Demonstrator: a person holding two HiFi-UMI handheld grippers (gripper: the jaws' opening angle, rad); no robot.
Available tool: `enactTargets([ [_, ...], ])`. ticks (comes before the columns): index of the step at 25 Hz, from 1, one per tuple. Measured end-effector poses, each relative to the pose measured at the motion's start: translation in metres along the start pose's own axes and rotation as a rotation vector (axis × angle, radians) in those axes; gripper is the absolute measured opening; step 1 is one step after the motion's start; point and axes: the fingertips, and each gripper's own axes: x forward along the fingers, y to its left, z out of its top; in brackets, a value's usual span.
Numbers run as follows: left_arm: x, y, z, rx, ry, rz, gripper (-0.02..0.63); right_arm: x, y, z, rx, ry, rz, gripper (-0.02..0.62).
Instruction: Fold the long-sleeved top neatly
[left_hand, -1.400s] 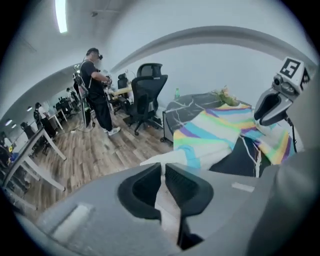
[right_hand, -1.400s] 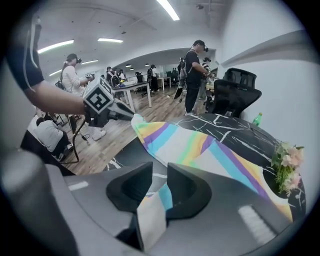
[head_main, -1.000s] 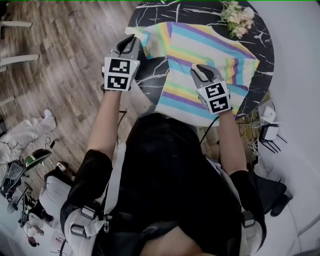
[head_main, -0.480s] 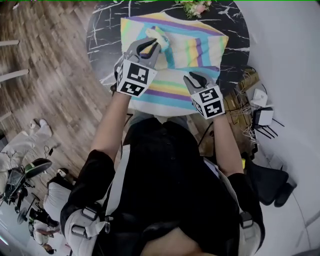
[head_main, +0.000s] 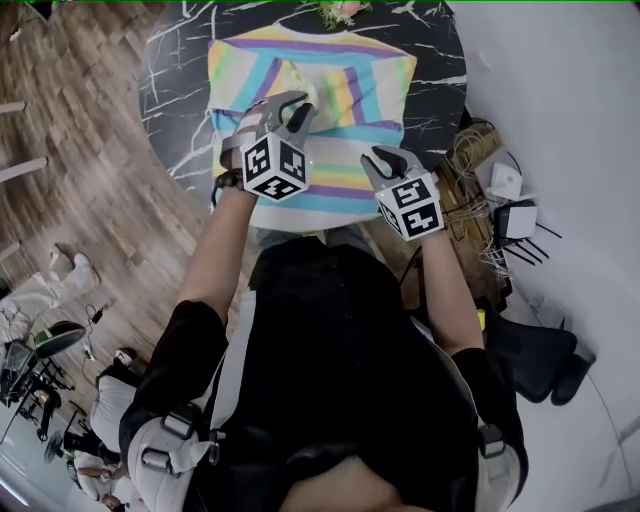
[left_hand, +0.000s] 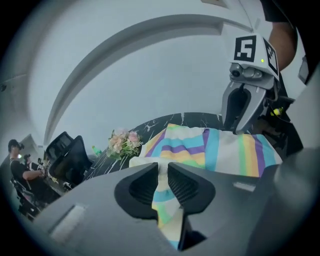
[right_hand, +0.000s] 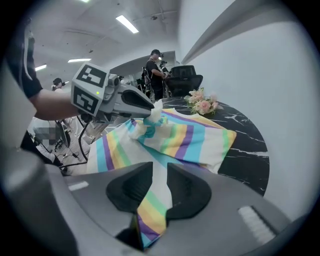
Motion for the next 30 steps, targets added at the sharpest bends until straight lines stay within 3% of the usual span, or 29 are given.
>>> enactTargets([
  [6, 0.029, -0.064, 0.008, 0.245, 0.079, -0.135, 0.135, -0.015, -0.024, -0.019, 0.007, 0.013, -0.018, 0.1],
  [8, 0.032, -0.087, 0.009, 0.248, 0.083, -0.203, 0.22, -0.018, -0.031, -0.024, 0.008, 0.021, -0.019, 0.1],
  [12, 0.029, -0.102, 0.009, 0.161, 0.075, -0.244, 0.239, -0.017, -0.04, -0.02, 0.015, 0.02, -0.011, 0.1],
  [15, 0.023, -0.094, 0.001, 0.03, 0.077, -0.235, 0.242, -0.01, -0.044, -0.011, 0.006, -0.004, -0.009, 0.1],
  [18, 0.013, -0.075, -0.014, -0.089, 0.095, -0.213, 0.242, 0.001, -0.042, 0.008, 0.005, -0.035, -0.005, 0.1],
  [25, -0.011, -0.019, -0.054, -0.269, 0.115, -0.148, 0.242, 0.038, -0.038, 0.053, 0.01, -0.083, -0.022, 0.101],
  [30, -0.011, 0.005, -0.081, -0.366, 0.138, -0.149, 0.241, 0.067, -0.03, 0.06, 0.002, -0.05, -0.001, 0.101],
])
